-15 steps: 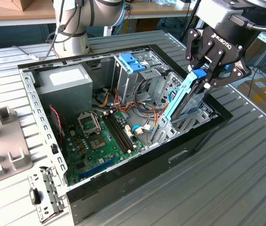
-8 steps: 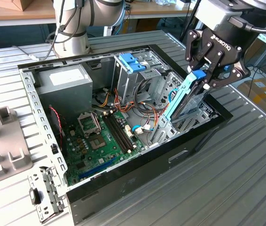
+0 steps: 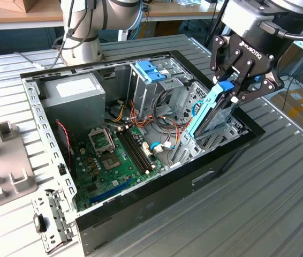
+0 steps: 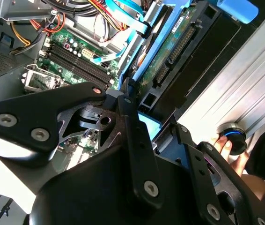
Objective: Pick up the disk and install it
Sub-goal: 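Insert the disk into the insertion slot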
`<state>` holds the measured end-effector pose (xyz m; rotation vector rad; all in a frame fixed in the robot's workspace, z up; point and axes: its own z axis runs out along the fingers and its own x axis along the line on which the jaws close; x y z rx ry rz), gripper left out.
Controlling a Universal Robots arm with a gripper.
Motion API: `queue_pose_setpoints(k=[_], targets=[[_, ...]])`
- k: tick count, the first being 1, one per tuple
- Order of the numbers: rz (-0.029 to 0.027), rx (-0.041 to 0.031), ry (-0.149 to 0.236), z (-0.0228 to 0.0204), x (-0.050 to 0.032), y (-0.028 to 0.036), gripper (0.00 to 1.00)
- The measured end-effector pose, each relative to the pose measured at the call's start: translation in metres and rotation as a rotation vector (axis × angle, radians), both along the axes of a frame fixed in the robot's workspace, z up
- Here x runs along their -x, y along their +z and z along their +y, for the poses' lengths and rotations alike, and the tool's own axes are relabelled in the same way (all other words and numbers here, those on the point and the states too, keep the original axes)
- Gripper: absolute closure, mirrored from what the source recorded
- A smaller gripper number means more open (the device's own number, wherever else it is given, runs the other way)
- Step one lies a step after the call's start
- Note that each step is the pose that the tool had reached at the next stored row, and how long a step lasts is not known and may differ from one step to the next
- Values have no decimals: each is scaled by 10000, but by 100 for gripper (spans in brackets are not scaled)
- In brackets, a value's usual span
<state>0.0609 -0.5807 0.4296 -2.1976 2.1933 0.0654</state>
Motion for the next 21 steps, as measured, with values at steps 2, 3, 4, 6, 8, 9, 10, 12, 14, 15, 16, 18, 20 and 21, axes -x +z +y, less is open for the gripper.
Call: queue_pose_setpoints(k=[2, 3, 4, 6, 8, 9, 10, 12, 14, 15, 16, 18, 20, 21], targets=[[0, 0, 0, 0, 0, -7, 63], [0, 0, 0, 0, 0, -12, 63], [0, -1, 0, 0, 0, -15, 63], [0, 0, 0, 0, 0, -20, 63], [0, -1, 0, 0, 0, -27, 63], [0, 0, 0, 0, 0, -30, 63], [0, -1, 0, 0, 0, -34, 63], [0, -1, 0, 0, 0, -40, 63], [0, 0, 0, 0, 0, -45, 63], [0, 0, 0, 0, 0, -50, 63], [0, 0, 0, 0, 0, -52, 63], [0, 0, 0, 0, 0, -57, 63], [0, -1, 0, 0, 0, -67, 63], [0, -1, 0, 0, 0, -70, 63]])
